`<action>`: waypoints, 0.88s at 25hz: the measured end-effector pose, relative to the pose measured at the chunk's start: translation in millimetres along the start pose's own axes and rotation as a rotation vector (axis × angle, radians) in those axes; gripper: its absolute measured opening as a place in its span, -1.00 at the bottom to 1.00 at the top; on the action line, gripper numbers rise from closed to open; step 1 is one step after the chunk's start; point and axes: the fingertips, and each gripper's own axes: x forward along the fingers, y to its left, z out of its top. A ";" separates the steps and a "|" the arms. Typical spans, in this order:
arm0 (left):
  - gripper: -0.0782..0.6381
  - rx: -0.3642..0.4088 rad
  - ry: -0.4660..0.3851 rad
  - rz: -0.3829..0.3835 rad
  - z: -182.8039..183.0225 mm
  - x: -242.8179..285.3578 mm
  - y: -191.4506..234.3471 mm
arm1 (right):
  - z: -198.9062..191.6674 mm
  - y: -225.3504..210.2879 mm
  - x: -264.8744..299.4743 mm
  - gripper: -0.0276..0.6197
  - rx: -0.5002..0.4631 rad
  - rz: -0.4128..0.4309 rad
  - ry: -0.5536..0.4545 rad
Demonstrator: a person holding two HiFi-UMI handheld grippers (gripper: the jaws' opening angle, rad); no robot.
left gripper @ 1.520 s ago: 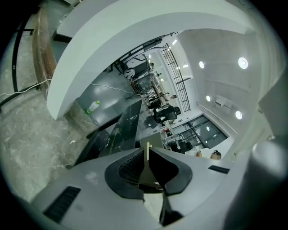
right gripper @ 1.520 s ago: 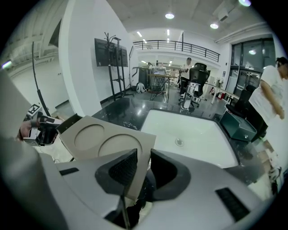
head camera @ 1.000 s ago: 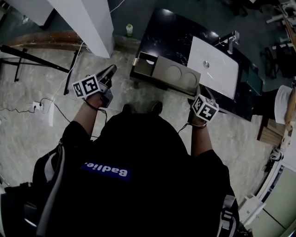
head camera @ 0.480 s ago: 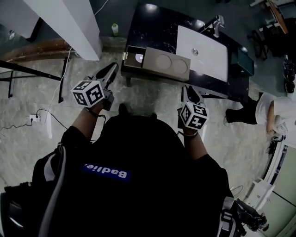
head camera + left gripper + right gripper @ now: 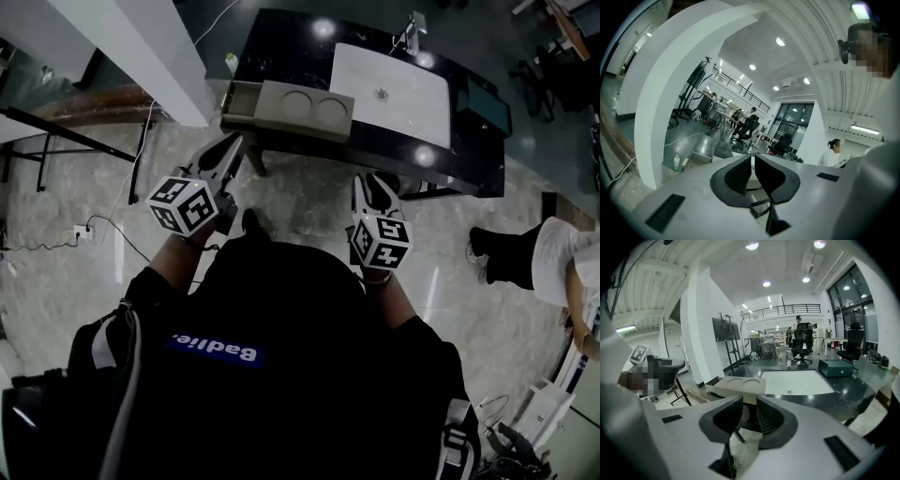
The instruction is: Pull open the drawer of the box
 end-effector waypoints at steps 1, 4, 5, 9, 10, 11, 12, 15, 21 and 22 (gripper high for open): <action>-0.71 0.030 -0.005 0.016 -5.2 -0.9 -16.7 | -3.2 -6.8 -11.6 -0.67 0.011 0.012 -0.012; -0.71 0.130 -0.004 0.060 -23.1 -6.5 -63.8 | -13.5 -21.7 -44.6 -0.67 0.046 0.056 -0.044; -0.71 0.154 0.003 0.068 -30.4 -9.9 -77.8 | -17.0 -23.0 -53.8 -0.67 0.052 0.075 -0.051; -0.71 0.184 0.071 0.049 -68.0 -25.5 -127.8 | -33.4 -11.6 -79.5 -0.67 0.071 0.165 -0.057; -0.71 0.194 0.086 0.035 -76.6 -28.5 -139.9 | -37.0 -7.7 -84.8 -0.67 0.074 0.182 -0.056; -0.71 0.209 0.097 0.019 -83.6 -31.1 -151.6 | -39.5 -3.3 -89.7 -0.67 0.075 0.196 -0.056; -0.71 0.230 0.107 -0.001 -88.6 -33.6 -162.4 | -40.4 1.7 -94.1 -0.67 0.075 0.208 -0.060; -0.71 0.296 0.122 -0.059 -96.0 -41.4 -185.1 | -35.6 21.1 -106.5 -0.67 0.058 0.231 -0.100; -0.78 0.382 0.109 -0.136 -91.8 -63.6 -198.0 | -16.8 65.3 -134.5 -0.67 -0.045 0.238 -0.192; -0.78 0.403 0.105 -0.151 -88.7 -68.7 -199.2 | -11.9 73.3 -137.3 -0.67 -0.058 0.236 -0.210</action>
